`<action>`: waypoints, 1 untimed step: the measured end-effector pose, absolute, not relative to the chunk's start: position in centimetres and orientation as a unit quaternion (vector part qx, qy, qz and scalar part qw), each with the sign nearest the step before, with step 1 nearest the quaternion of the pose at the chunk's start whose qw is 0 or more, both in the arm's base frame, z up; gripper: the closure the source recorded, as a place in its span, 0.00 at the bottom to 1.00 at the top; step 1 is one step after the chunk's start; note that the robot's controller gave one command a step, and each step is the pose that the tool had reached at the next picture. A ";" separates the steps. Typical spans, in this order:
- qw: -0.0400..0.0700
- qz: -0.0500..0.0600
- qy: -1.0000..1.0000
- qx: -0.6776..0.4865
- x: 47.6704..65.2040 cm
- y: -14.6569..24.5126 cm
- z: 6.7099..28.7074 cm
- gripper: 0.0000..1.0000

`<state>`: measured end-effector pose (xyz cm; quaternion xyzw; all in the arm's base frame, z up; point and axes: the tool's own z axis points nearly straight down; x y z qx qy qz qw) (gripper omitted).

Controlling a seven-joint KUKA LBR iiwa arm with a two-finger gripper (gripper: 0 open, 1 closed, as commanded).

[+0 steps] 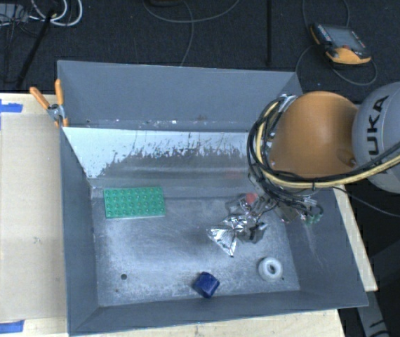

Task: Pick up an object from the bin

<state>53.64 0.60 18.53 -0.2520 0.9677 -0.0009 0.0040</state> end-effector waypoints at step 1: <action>0.005 -0.001 0.967 -0.256 56.5 0.4 30.1 1.00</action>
Offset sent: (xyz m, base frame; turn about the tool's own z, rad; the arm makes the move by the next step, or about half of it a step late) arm 0.0260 -0.0022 0.1111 -0.0117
